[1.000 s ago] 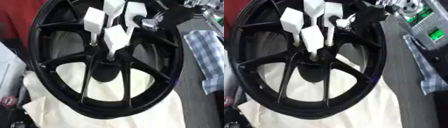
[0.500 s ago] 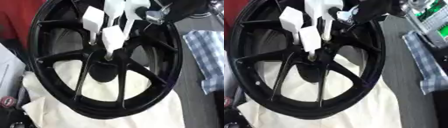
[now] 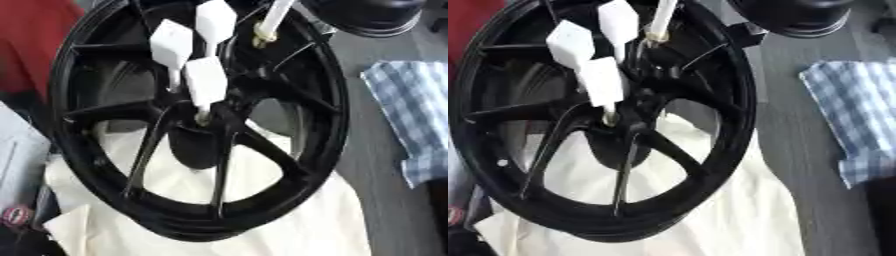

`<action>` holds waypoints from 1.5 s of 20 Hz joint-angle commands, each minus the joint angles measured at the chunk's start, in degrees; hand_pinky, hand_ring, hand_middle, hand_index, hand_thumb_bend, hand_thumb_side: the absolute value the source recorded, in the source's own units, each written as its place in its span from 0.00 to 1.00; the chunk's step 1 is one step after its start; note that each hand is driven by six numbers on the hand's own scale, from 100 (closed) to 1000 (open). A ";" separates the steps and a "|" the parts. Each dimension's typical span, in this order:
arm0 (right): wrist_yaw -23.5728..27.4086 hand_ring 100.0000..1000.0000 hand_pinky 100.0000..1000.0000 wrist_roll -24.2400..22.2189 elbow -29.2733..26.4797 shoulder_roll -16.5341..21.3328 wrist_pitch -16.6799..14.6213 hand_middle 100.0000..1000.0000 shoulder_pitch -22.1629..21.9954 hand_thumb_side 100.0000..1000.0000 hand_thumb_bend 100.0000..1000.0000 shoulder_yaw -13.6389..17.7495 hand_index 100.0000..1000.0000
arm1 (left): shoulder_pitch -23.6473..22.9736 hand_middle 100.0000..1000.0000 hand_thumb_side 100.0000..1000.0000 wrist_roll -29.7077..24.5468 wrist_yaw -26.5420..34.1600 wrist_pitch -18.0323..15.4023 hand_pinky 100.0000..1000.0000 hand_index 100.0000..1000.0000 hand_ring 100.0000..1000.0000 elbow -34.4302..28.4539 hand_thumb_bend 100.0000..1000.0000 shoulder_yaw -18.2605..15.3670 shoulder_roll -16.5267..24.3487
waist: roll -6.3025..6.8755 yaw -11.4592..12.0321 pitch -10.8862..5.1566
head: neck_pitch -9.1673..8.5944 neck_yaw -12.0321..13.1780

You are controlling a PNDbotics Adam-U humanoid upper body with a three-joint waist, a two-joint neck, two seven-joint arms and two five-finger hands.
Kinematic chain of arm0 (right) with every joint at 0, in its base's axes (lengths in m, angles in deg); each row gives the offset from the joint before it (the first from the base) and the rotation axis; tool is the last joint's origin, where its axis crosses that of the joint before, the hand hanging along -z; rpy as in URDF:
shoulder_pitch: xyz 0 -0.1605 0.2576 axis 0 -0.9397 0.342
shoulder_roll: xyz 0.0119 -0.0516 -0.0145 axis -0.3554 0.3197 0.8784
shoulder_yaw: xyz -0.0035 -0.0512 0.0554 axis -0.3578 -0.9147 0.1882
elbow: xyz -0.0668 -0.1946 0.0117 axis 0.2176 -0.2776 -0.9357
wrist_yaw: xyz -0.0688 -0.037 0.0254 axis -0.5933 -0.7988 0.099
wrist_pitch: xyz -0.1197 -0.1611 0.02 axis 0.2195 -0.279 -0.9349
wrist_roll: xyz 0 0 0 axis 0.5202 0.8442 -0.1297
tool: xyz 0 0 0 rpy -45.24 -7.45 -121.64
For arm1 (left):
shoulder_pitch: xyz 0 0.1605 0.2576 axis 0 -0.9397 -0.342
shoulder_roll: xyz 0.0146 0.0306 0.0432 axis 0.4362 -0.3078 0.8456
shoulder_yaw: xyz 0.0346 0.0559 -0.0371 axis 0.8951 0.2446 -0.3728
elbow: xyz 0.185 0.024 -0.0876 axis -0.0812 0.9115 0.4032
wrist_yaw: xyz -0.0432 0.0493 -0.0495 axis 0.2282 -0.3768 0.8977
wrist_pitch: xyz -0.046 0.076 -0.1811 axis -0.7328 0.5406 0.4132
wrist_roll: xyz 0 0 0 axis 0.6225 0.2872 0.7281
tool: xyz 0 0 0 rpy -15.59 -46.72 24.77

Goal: Pull the pin out of the wheel hub.

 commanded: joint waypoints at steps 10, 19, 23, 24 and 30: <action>3.06 0.78 0.86 15.83 -1.31 7.54 -17.48 0.47 -31.84 0.17 0.00 20.41 0.56 | -0.48 0.60 0.68 2.00 -0.79 -0.07 0.84 0.76 0.71 -1.66 0.00 -1.89 -0.48 | 3.56 -2.74 -0.33 | -1.46 3.98; -18.10 0.82 0.88 20.74 -1.31 -9.30 -22.08 0.57 -48.30 0.26 0.00 26.37 0.66 | -0.55 0.59 0.67 3.36 -0.99 -0.13 0.84 0.76 0.70 -2.03 0.00 -2.55 -1.27 | 5.19 -3.67 0.27 | -1.83 5.91; -26.56 0.95 0.93 20.30 -1.31 -15.27 -20.99 0.81 -52.06 0.36 0.00 26.52 0.85 | -0.57 0.59 0.67 3.50 -0.97 -0.07 0.84 0.76 0.70 -2.05 0.00 -2.70 -1.47 | 5.54 -3.96 0.17 | -1.81 6.35; -28.25 0.97 0.94 19.29 -1.31 -16.23 -20.81 0.84 -52.68 0.37 0.00 26.47 0.87 | -0.57 0.59 0.67 3.47 -0.96 -0.05 0.84 0.76 0.70 -2.04 0.00 -2.69 -1.52 | 5.60 -4.04 0.13 | -1.86 6.45; -32.32 1.00 0.99 14.45 -1.31 -19.82 -19.32 0.93 -54.29 0.49 0.00 27.15 0.92 | -0.68 0.60 0.68 3.33 -0.84 0.07 0.84 0.76 0.71 -1.96 0.00 -2.75 -1.63 | 5.89 -4.24 -0.05 | -1.51 6.52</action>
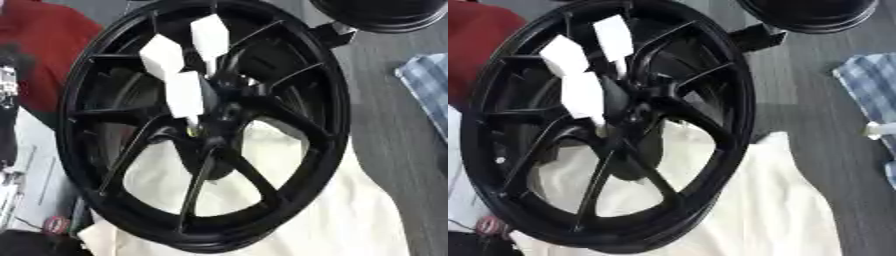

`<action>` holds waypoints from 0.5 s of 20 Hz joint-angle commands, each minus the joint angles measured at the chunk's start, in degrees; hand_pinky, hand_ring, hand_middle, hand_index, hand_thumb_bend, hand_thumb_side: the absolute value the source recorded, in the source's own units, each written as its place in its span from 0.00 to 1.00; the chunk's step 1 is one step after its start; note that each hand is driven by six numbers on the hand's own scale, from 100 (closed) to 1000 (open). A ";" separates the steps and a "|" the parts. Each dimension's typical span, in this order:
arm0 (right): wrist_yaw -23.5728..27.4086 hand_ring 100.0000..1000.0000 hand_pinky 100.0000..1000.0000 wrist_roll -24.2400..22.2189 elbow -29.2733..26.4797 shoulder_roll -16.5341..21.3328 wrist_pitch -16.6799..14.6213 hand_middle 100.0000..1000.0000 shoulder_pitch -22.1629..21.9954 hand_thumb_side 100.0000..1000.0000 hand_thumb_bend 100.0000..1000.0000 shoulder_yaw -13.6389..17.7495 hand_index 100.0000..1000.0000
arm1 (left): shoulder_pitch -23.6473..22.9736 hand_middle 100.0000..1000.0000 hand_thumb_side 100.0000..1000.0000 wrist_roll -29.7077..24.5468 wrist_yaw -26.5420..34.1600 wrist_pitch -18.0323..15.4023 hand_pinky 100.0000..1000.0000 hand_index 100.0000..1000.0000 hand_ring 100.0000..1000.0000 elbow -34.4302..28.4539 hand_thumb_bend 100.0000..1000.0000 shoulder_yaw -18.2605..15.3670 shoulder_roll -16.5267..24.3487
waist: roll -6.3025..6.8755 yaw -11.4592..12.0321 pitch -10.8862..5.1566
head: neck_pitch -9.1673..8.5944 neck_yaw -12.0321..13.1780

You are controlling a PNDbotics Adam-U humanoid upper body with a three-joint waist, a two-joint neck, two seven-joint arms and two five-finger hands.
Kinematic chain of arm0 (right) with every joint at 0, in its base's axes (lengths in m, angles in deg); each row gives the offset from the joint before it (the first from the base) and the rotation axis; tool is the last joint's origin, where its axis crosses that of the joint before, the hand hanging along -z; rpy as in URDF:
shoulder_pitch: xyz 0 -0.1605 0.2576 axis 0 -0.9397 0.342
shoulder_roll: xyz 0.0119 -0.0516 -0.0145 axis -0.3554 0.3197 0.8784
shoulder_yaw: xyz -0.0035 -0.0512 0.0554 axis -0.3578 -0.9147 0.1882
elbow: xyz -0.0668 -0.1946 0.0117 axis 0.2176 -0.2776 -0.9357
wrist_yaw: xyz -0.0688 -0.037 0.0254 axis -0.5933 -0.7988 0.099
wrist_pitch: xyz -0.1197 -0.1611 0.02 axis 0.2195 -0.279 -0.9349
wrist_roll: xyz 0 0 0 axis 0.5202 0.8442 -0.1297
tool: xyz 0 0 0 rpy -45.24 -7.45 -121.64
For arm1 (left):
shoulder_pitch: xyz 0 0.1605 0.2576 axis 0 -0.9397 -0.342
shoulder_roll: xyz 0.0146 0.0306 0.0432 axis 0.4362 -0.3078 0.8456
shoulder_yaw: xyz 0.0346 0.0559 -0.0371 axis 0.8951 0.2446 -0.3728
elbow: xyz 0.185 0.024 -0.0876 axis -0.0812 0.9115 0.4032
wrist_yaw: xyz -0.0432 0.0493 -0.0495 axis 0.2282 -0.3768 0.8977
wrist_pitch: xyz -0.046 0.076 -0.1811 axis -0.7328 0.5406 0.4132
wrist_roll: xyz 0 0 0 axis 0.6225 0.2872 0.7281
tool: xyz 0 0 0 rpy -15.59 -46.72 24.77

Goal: Pull the pin out of the wheel hub.

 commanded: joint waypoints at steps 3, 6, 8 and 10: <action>-0.68 1.00 0.99 -1.54 -0.85 -0.40 0.92 0.93 -0.09 0.51 0.00 1.48 0.92 | -0.06 0.60 0.68 -0.02 -0.08 0.05 0.84 0.76 0.71 -0.95 0.00 -0.61 0.55 | -0.01 -0.11 -1.09 | -0.35 0.28; 0.99 1.00 0.98 -0.43 -0.85 -0.36 0.39 0.89 0.51 0.51 0.00 1.32 0.90 | -0.05 0.60 0.68 -0.07 -0.07 0.05 0.84 0.76 0.71 -0.93 0.00 -0.57 0.50 | -0.07 -0.07 -1.13 | -0.29 0.26; 3.44 0.97 0.97 0.93 -0.85 -0.11 -0.44 0.82 1.18 0.52 0.00 0.99 0.86 | -0.02 0.60 0.68 -0.06 -0.05 0.02 0.84 0.76 0.71 -0.94 0.00 -0.55 0.50 | -0.13 -0.05 -1.19 | -0.41 0.25; 7.39 0.93 0.96 2.71 -0.85 0.48 -2.18 0.78 2.09 0.51 0.00 0.33 0.82 | 0.10 0.60 0.68 -0.08 0.00 -0.02 0.84 0.76 0.71 -0.96 0.00 -0.50 0.52 | -0.23 0.03 -1.29 | -0.50 0.32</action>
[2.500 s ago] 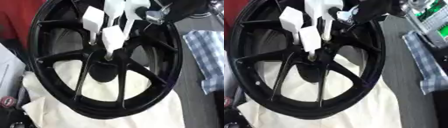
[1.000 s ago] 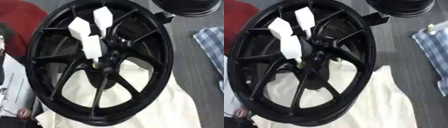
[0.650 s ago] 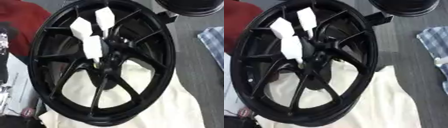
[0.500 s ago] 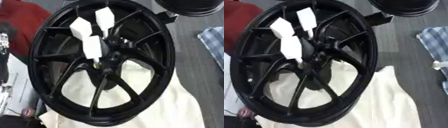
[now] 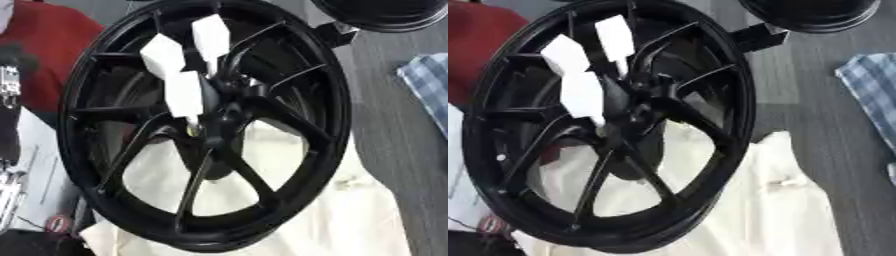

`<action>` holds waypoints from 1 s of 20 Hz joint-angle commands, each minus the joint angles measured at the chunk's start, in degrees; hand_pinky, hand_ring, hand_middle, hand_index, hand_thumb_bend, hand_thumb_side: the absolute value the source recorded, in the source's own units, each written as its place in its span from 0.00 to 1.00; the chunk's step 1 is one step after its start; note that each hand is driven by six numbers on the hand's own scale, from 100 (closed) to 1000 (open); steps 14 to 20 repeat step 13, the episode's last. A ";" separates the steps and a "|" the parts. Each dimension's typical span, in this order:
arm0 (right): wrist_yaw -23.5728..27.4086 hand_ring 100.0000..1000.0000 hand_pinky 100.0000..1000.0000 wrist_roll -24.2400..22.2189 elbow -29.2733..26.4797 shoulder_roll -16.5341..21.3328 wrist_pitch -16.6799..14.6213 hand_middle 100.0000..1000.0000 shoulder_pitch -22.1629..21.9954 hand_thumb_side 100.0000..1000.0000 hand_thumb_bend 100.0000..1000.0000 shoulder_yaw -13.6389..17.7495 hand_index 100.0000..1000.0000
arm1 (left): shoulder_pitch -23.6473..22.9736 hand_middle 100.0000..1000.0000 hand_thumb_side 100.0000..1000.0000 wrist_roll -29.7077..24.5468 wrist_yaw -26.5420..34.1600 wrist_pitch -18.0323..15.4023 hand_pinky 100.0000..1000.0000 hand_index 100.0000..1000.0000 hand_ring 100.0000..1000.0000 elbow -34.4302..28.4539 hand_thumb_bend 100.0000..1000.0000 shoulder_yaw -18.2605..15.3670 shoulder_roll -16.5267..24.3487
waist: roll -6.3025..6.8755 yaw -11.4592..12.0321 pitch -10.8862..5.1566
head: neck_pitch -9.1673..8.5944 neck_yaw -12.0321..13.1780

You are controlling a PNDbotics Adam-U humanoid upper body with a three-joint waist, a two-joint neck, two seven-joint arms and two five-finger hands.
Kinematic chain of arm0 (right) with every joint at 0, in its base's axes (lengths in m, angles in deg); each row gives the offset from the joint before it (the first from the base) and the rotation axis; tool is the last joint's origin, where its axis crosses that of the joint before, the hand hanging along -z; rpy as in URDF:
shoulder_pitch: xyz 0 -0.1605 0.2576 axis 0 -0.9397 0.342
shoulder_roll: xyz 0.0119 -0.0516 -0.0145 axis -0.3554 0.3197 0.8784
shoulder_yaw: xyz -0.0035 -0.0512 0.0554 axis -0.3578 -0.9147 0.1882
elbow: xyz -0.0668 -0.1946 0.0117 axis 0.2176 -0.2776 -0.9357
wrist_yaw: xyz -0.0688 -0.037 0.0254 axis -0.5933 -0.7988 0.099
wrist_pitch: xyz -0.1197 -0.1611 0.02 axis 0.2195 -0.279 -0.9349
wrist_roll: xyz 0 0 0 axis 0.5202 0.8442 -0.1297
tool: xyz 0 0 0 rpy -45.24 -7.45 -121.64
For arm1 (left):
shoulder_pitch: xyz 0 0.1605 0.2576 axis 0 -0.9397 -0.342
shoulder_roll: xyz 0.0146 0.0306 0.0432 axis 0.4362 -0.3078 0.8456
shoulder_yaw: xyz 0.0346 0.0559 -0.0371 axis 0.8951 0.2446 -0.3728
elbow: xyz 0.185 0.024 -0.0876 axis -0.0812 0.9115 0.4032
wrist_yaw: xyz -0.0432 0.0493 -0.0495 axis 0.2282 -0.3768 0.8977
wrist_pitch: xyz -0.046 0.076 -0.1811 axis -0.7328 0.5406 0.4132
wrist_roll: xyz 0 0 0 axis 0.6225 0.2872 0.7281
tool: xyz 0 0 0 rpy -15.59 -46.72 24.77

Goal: Pull the pin out of the wheel hub.

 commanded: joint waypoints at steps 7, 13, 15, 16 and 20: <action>18.06 0.88 0.96 4.61 -0.85 5.53 -8.51 0.71 6.35 0.47 0.00 -3.78 0.76 | 0.74 0.59 0.67 -0.29 0.34 -0.21 0.84 0.76 0.70 -0.86 0.00 -0.06 0.83 | -0.58 0.65 -1.65 | -0.48 -0.21; 27.49 0.85 0.96 3.74 -0.85 7.01 -8.92 0.68 12.90 0.45 0.00 -6.44 0.72 | 1.58 0.59 0.67 -0.28 0.69 -0.38 0.84 0.76 0.70 -0.87 0.00 0.18 0.71 | -0.57 1.26 -1.96 | -0.67 -0.45; 27.49 0.85 0.96 3.74 -0.85 7.01 -8.92 0.68 12.90 0.45 0.00 -6.44 0.72 | 1.58 0.59 0.67 -0.28 0.69 -0.38 0.84 0.76 0.70 -0.87 0.00 0.18 0.71 | -0.57 1.26 -1.96 | -0.67 -0.45; 27.49 0.85 0.96 3.74 -0.85 7.01 -8.92 0.68 12.90 0.45 0.00 -6.44 0.72 | 1.58 0.59 0.67 -0.28 0.69 -0.38 0.84 0.76 0.70 -0.87 0.00 0.18 0.71 | -0.57 1.26 -1.96 | -0.67 -0.45; 27.49 0.85 0.96 3.74 -0.85 7.01 -8.92 0.68 12.90 0.45 0.00 -6.44 0.72 | 1.58 0.59 0.67 -0.28 0.69 -0.38 0.84 0.76 0.70 -0.87 0.00 0.18 0.71 | -0.57 1.26 -1.96 | -0.67 -0.45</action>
